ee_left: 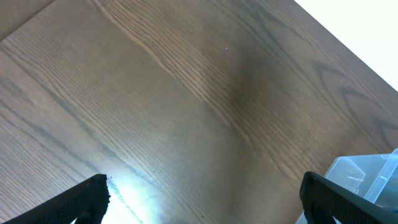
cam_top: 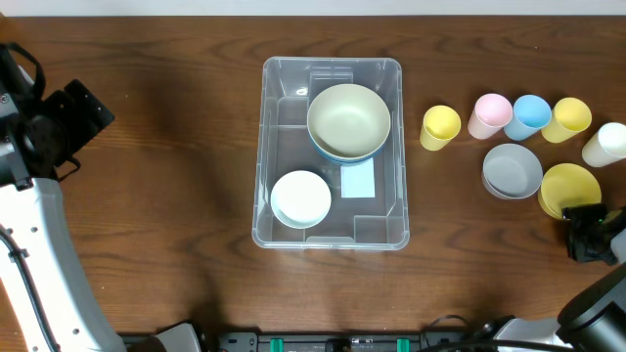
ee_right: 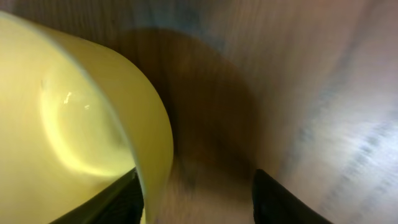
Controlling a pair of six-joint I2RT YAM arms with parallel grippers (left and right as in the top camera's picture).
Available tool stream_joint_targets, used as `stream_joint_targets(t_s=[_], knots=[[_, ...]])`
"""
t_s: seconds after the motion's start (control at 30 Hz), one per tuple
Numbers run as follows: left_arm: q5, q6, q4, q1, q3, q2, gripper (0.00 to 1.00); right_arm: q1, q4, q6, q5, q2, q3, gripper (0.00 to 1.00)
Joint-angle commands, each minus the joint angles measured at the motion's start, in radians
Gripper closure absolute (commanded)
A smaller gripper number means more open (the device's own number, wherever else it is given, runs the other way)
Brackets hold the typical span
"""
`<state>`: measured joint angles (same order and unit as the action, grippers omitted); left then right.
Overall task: Pack container
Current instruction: 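Grasp the yellow bowl's rim with the right gripper and lift, then lower the yellow bowl onto the white bowl and release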
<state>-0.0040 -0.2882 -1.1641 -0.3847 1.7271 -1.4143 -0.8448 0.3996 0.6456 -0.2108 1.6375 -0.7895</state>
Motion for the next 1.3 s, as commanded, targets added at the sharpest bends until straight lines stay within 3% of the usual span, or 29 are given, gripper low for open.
stream_joint_targets(t_s=[0.0,0.2,0.37,0.7,0.8,0.97,1.27], knots=[[-0.008,-0.002,-0.003,-0.005,-0.008,-0.005,0.02,-0.006,-0.003,0.011,-0.037,0.014,0.006,0.54],[-0.008,-0.002,-0.003,-0.005,-0.008,-0.005,0.02,-0.006,0.007,0.004,-0.041,-0.007,0.004,0.75],[-0.008,-0.002,-0.003,-0.005,-0.008,-0.005,0.02,-0.006,0.041,0.004,-0.041,-0.077,0.004,0.99],[-0.008,-0.002,-0.003,-0.005,-0.008,-0.005,0.02,0.058,0.148,0.003,-0.065,-0.413,0.004,0.99],[-0.008,-0.002,-0.003,-0.005,-0.008,-0.005,0.02,0.166,0.168,-0.032,-0.130,-0.528,0.002,0.99],[-0.008,-0.002,-0.003,-0.005,-0.008,-0.005,0.02,0.479,0.198,-0.079,-0.138,-0.617,-0.051,0.99],[-0.008,-0.002,-0.003,-0.005,-0.008,-0.005,0.02,1.060,0.270,-0.261,-0.062,-0.442,-0.413,0.98]])
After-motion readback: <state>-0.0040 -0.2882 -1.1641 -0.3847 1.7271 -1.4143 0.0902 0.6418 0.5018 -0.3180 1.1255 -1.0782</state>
